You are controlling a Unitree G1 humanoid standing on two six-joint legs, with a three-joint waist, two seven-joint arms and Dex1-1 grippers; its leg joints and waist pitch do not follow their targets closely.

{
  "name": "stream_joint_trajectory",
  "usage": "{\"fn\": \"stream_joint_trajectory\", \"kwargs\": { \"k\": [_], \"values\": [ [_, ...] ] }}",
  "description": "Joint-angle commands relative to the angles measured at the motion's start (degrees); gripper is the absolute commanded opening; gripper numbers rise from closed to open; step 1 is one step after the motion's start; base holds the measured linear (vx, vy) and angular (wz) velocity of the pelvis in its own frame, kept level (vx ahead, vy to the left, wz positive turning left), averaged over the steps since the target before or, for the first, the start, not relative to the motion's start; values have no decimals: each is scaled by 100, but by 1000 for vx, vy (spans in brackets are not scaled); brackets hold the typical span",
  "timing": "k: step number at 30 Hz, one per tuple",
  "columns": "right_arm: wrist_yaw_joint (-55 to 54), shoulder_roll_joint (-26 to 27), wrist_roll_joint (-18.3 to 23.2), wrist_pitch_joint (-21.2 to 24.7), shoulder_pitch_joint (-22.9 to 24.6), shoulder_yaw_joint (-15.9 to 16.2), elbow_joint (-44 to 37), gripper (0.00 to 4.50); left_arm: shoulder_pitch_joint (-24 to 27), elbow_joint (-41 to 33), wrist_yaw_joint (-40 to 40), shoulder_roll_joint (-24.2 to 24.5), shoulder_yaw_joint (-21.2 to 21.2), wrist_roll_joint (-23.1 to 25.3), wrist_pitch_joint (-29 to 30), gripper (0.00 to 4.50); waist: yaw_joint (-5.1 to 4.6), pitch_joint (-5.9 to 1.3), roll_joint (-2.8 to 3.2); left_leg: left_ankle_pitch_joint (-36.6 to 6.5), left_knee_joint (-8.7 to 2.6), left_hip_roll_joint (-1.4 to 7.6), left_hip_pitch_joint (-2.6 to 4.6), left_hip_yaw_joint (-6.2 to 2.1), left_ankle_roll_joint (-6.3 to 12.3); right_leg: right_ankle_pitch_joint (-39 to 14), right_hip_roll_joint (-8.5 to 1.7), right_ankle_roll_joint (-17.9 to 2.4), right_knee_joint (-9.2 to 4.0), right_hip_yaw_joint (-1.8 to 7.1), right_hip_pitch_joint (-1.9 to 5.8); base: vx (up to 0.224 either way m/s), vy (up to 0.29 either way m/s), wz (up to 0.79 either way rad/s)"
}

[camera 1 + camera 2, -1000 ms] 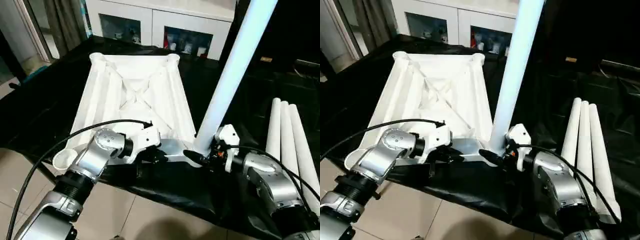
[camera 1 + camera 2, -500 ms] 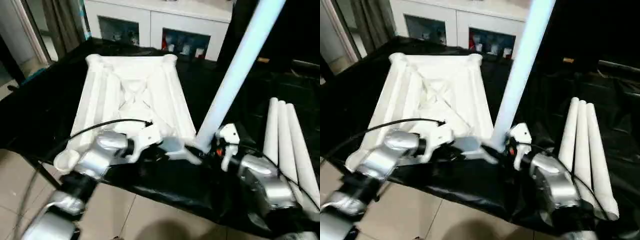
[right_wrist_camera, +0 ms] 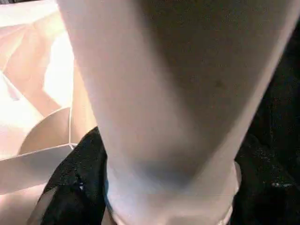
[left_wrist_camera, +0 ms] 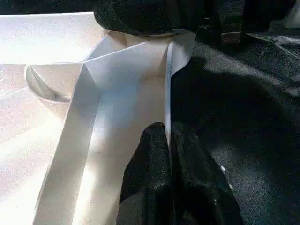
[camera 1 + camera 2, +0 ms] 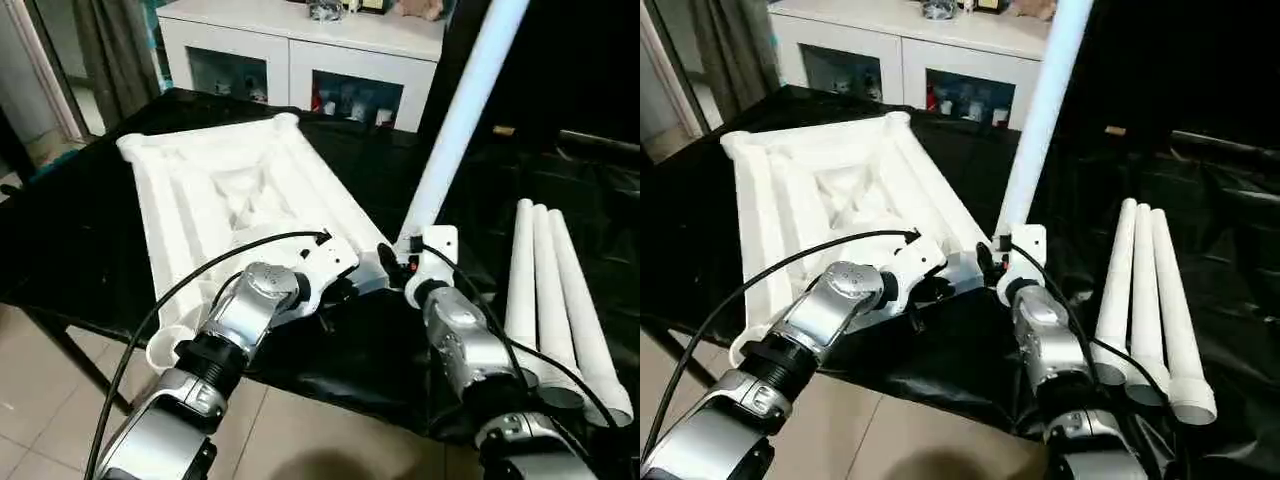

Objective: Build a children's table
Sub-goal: Rotate leg to tighten

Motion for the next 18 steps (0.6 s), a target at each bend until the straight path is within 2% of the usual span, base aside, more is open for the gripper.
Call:
{"fn": "stream_joint_trajectory", "kwargs": {
  "k": [1, 2, 3, 4, 6, 8, 10, 12, 15, 16, 18],
  "values": [
    [105, 197, -110, 83, 89, 167, 558, 277, 100, 205, 211, -137, -23, 0, 39, 0, 28, -145, 11, -1103, -477, 241, -16, -94, 82, -499, -338, -1073, -582, 266, 76, 0, 0, 0],
    [161, 201, -127, 14, 67, 188, 592, 277, 107, 181, 190, -129, -34, -4, 40, 0, 27, -149, 10, -1116, -475, 241, -17, -92, 83, -492, -340, -1089, -581, 265, 75, 0, 0, 0],
    [267, 199, -125, -82, 62, 213, 580, 277, 131, 136, 103, -76, -67, -2, -2, 0, 24, -145, 35, -1157, -480, 241, -11, -92, 90, -503, -340, -1105, -586, 266, 71, 0, 0, 0],
    [318, 201, -118, -130, 54, 213, 585, 277, 143, 109, 64, -50, -82, 0, -15, 0, 13, -142, 19, -1211, -483, 246, -14, -91, 100, -528, -340, -1109, -595, 269, 69, 0, 0, 0],
    [520, 208, -5, -227, 21, 145, 568, 333, 169, 45, -8, 10, -86, -10, 22, 0, 10, -153, 12, -1181, -483, 245, -19, -90, 136, -476, -342, -1125, -592, 270, 78, 0, 0, 0],
    [694, 163, 107, -263, 2, 63, 499, 350, 204, -25, -134, 102, -103, -24, -6, 0, 5, -158, 41, -1073, -482, 244, -25, -88, 213, -292, -338, -1169, -582, 269, 86, 0, 0, 0],
    [888, 82, 174, -273, -9, 10, 400, 380, 212, -65, -253, 187, -101, -52, -45, 0, -7, -164, 24, -978, -479, 244, -37, -83, 259, -182, -332, -1216, -578, 263, 95, 0, 0, 0],
    [1178, -23, 260, -273, 22, -6, 206, 389, 198, -62, -306, 256, -81, -64, -116, 0, -2, -169, 19, -840, -464, 241, -42, -78, 326, -9, -331, -1254, -565, 264, 112, 0, 0, 0],
    [1721, -335, 268, -173, 205, 172, -259, 413, 149, -32, -310, 317, -27, -80, -189, 0, 7, -170, -2, -662, -442, 245, -43, -65, 455, 232, -328, -1323, -553, 260, 119, 0, 0, 0],
    [2194, -622, 303, -71, 388, 297, -655, 413, 122, -22, -421, 391, -6, -117, -270, 0, 28, -178, 4, -529, -425, 242, -40, -63, 521, 375, -322, -1328, -539, 257, 134, 0, 0, 0],
    [2494, -807, 343, -1, 500, 359, -902, 413, 117, -36, -556, 464, -18, -138, -344, 0, 60, -185, -1, -393, -397, 238, -40, -54, 656, 661, -323, -1360, -512, 259, 139, 0, 0, 0]
  ]
}}
